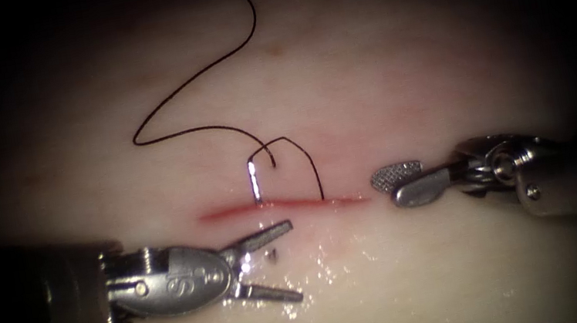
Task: Wound Closure
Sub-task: Grasp needle with left jaws and pull through skin
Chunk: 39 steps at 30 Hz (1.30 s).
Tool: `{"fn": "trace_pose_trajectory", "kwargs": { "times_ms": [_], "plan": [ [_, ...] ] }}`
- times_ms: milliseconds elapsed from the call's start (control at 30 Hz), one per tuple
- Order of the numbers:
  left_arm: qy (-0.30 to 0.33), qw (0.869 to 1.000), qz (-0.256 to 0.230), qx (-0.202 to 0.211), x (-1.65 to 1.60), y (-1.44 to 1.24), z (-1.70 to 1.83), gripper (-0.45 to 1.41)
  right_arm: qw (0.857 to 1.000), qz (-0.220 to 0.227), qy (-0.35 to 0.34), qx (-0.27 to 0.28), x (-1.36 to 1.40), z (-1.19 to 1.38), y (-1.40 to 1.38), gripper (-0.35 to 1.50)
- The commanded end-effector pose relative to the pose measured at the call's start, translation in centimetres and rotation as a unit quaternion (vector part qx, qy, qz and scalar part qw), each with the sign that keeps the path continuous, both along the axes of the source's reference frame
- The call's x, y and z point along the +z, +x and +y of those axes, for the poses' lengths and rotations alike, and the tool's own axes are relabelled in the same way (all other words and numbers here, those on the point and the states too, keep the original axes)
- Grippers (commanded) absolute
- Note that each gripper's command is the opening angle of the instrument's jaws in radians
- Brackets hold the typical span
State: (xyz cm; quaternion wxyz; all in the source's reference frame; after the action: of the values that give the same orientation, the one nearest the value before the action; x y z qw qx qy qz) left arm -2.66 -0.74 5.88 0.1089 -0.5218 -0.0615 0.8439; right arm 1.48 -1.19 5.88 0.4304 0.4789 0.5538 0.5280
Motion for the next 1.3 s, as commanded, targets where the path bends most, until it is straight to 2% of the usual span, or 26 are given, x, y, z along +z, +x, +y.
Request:
{"fn": "trace_pose_trajectory", "kwargs": {
  "times_ms": [33, 133, 300, 367, 400, 500, 533, 567, 633, 733, 767, 867, 967, 1033, 1067, 1100, 1167, 1267, 1300],
  "plan": [
    [0.005, 1.0, -0.006, 0.004, 0.09, -0.03, -0.03, -0.45, 1.0, 0.001, -0.003, 0.002, 0.06, -0.02, 0.06, 0.62],
    [0.038, 0.999, -0.023, -0.005, 0.11, 0.03, 0.02, -0.45, 0.999, -0.02, -0.033, 0.02, 0.05, -0.02, 0.04, 0.52],
    [0.114, 0.991, -0.069, -0.022, 0.11, 0.07, 0.06, -0.45, 0.988, -0.067, -0.129, 0.053, 0.04, -0.02, 0.02, -0.06],
    [0.166, 0.981, -0.096, -0.031, 0.08, 0.05, 0.03, -0.45, 0.982, -0.084, -0.16, 0.062, 0.04, -0.03, 0.02, -0.32],
    [0.189, 0.976, -0.105, -0.039, 0.07, 0.03, 0.01, -0.45, 0.977, -0.093, -0.18, 0.067, 0.04, -0.02, 0.01, -0.35],
    [0.274, 0.951, -0.131, -0.058, -0.01, -0.01, -0.05, -0.45, 0.951, -0.121, -0.275, 0.075, 0.06, 0.0, -0.01, -0.35],
    [0.296, 0.943, -0.138, -0.06, -0.04, -0.03, -0.06, -0.45, 0.947, -0.127, -0.285, 0.077, 0.06, 0.01, -0.02, -0.35],
    [0.331, 0.931, -0.143, -0.065, -0.07, -0.04, -0.08, -0.45, 0.946, -0.124, -0.289, 0.075, 0.06, 0.01, -0.03, -0.35],
    [0.372, 0.914, -0.148, -0.072, -0.12, -0.05, -0.09, -0.45, 0.947, -0.108, -0.296, 0.065, 0.05, 0.0, -0.04, -0.35],
    [0.42, 0.891, -0.155, -0.075, -0.2, -0.04, -0.08, -0.45, 0.94, -0.096, -0.323, 0.057, 0.03, -0.04, -0.03, -0.35],
    [0.442, 0.879, -0.16, -0.076, -0.24, -0.03, -0.07, -0.45, 0.938, -0.092, -0.329, 0.054, 0.01, -0.06, -0.03, -0.35],
    [0.484, 0.854, -0.174, -0.076, -0.34, -0.02, -0.05, -0.45, 0.924, -0.091, -0.368, 0.053, -0.04, -0.13, 0.0, -0.35],
    [0.529, 0.825, -0.183, -0.072, -0.43, 0.0, -0.02, -0.45, 0.905, -0.108, -0.411, 0.021, -0.12, -0.2, 0.06, -0.21],
    [0.56, 0.803, -0.192, -0.064, -0.49, 0.02, -0.01, -0.45, 0.894, -0.126, -0.429, -0.012, -0.2, -0.26, 0.13, 0.12],
    [0.569, 0.797, -0.196, -0.06, -0.52, 0.03, 0.0, -0.45, 0.89, -0.131, -0.436, -0.022, -0.24, -0.28, 0.17, 0.34],
    [0.58, 0.788, -0.201, -0.057, -0.55, 0.04, 0.0, -0.45, 0.886, -0.135, -0.443, -0.028, -0.29, -0.3, 0.21, 0.41],
    [0.598, 0.772, -0.209, -0.054, -0.6, 0.06, 0.01, -0.45, 0.88, -0.14, -0.452, -0.034, -0.4, -0.34, 0.32, 0.66],
    [0.626, 0.743, -0.232, -0.046, -0.68, 0.09, 0.02, -0.45, 0.865, -0.153, -0.474, -0.059, -0.58, -0.39, 0.5, 0.83],
    [0.626, 0.74, -0.241, -0.04, -0.71, 0.1, 0.02, -0.45, 0.859, -0.156, -0.482, -0.066, -0.64, -0.41, 0.56, 0.83]
  ]
}}
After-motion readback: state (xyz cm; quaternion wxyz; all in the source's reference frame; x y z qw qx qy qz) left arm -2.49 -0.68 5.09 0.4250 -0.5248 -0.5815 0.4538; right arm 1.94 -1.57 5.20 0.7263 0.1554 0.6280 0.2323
